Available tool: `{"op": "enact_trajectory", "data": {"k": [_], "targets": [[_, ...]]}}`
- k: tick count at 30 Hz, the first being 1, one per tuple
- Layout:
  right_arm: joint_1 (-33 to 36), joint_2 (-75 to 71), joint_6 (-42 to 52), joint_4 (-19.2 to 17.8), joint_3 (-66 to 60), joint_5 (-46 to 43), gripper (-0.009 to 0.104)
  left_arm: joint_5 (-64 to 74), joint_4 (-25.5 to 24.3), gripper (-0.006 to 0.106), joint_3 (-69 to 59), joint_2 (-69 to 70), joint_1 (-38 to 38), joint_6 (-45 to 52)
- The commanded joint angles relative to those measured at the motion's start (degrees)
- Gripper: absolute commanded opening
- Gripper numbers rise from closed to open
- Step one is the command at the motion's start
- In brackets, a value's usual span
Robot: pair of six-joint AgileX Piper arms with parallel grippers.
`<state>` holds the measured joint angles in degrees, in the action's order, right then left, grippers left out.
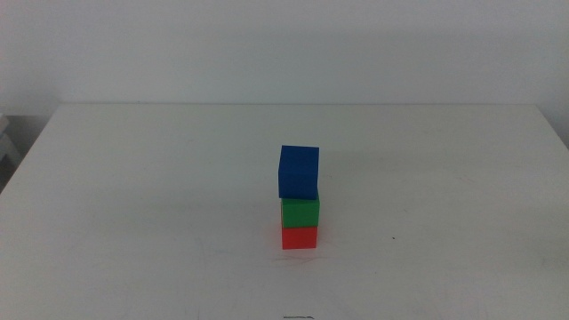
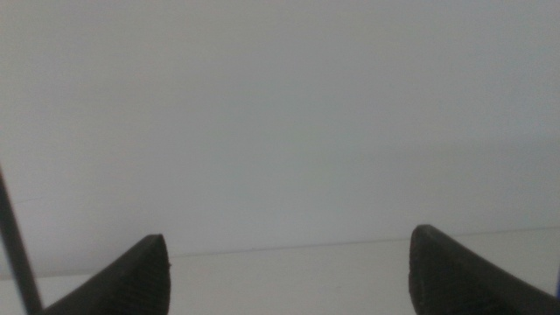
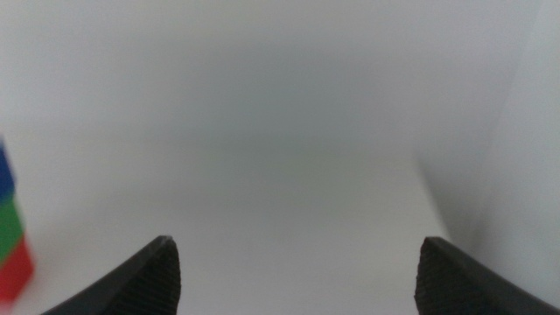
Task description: Stack red cubes first, then green, then blue cubes in a specific spot.
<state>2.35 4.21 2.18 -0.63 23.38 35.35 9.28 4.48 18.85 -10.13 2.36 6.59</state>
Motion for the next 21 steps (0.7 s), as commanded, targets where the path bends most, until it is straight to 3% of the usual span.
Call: {"op": "enact_trajectory", "data": {"k": [1,5,8,11,14,21], "targets": [[-0.32,0.21,0.52,-1.51,-1.06,-15.40,0.094,-5.56,1.04,0.094,-1.03,2.17,-1.22,-0.27],[-0.32,0.14,0.52,-1.44,-6.15,-30.99,0.094,-6.99,1.51,0.094,-5.96,5.20,-3.74,-0.27],[-0.32,0.14,0.52,-1.40,-10.23,-38.55,0.094,-7.31,4.87,0.094,-9.07,6.32,-3.60,-0.27],[-0.32,-0.47,0.52,-0.30,-13.23,-39.25,0.094,-7.84,7.86,0.094,-12.15,7.00,-3.50,-0.27],[-0.37,-1.63,0.52,1.51,-16.24,-38.72,0.094,-10.33,6.87,0.094,-14.92,7.89,-3.50,-0.27],[-0.37,-6.02,0.52,1.43,-21.88,-38.49,0.094,-13.25,5.02,0.094,-19.94,11.09,-3.50,-0.27]]}}
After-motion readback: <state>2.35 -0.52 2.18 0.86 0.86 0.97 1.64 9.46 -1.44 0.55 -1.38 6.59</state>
